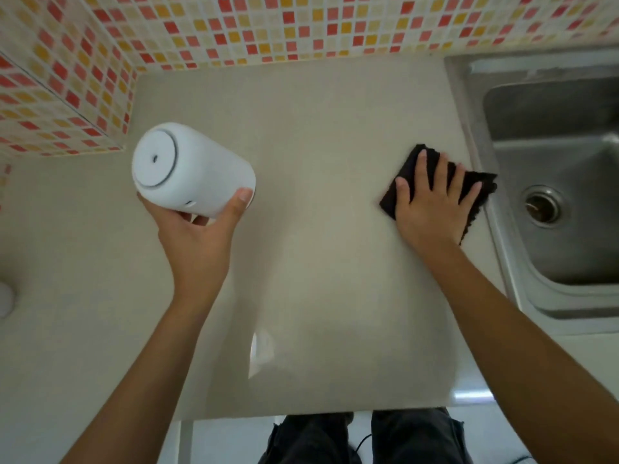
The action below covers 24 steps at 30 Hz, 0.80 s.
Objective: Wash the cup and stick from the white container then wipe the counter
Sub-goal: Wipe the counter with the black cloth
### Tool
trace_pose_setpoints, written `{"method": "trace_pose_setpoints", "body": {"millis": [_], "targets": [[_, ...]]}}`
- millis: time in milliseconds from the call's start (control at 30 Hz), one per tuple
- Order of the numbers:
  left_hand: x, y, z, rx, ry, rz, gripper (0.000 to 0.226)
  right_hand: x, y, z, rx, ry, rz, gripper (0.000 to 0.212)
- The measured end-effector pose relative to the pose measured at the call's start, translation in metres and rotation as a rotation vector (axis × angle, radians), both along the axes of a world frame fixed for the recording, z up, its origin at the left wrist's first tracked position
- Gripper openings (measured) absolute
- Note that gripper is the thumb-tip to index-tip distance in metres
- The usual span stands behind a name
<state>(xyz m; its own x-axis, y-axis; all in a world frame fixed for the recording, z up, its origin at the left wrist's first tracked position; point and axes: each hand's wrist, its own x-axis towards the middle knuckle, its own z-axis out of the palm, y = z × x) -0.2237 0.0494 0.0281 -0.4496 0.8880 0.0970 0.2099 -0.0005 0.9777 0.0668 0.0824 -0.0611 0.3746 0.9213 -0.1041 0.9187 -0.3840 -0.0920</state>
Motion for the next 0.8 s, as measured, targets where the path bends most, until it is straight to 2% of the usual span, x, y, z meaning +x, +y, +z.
{"method": "trace_pose_setpoints", "body": {"millis": [100,233,367,467,533,600,800], "targets": [[-0.003,0.003,0.002,0.035,-0.001,0.019,0.092,-0.052,0.058,0.004,-0.005,0.043,0.046,0.065],[-0.007,0.008,0.006,0.057,0.012,0.037,0.095,-0.121,0.079,0.006,-0.030,0.044,0.396,0.059],[-0.020,0.010,0.010,0.061,0.050,0.055,0.098,-0.151,-0.020,0.007,0.021,0.087,0.687,0.059],[-0.026,0.006,0.007,0.031,0.059,0.078,0.098,-0.160,-0.128,0.014,-0.050,0.158,0.820,0.065],[-0.028,0.004,0.003,0.020,0.052,0.078,0.097,-0.160,-0.166,0.016,-0.055,0.147,0.830,0.068],[-0.027,0.003,0.002,-0.001,0.051,0.067,0.096,-0.162,-0.153,0.013,-0.030,0.147,0.822,0.068],[-0.029,0.003,0.009,0.044,0.073,0.061,0.098,-0.199,0.010,0.004,-0.014,0.073,0.630,0.066]]}}
